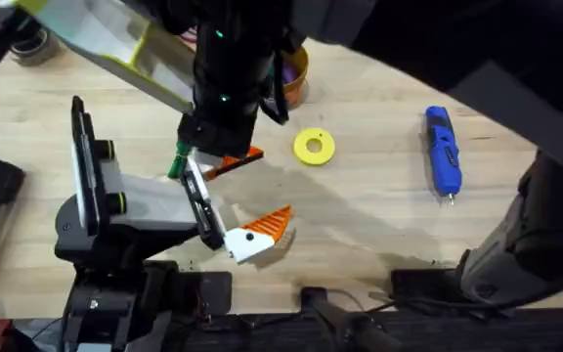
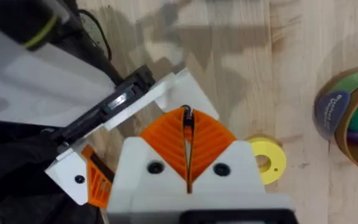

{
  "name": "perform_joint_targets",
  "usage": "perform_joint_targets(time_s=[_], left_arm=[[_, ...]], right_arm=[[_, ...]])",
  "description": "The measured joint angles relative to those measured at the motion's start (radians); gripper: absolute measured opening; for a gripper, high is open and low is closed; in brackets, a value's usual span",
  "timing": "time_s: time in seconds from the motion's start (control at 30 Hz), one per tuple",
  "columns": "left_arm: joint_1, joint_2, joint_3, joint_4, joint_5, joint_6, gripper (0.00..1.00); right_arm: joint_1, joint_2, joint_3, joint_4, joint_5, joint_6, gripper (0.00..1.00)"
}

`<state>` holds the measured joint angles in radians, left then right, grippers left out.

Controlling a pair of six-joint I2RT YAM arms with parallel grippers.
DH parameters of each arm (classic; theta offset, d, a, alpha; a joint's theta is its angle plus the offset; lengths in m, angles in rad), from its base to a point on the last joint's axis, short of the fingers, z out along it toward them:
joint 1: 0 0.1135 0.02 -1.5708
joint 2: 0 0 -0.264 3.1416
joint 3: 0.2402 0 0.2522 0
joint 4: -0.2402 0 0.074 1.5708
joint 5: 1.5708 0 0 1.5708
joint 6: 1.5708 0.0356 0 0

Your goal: Pick up the gripper from the table and insert it into the empty holder that is missing its gripper. Then pick up a screw, insert it into the mounting hole, and use the screwdriver to tighten it. Finally, clean up the table by picking up the vegetable and placing it into the bucket.

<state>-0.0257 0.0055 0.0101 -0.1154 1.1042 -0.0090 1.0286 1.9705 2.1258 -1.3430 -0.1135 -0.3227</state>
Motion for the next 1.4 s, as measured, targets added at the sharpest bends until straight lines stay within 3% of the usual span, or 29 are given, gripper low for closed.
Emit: perform_joint_targets(time_s=[1.4], left_arm=[[0.0, 0.0, 0.0, 0.0, 0.0, -0.011, 0.986]], right_arm=[[0.0, 0.026, 0.0, -0.011, -0.005, 0.0, 0.006]])
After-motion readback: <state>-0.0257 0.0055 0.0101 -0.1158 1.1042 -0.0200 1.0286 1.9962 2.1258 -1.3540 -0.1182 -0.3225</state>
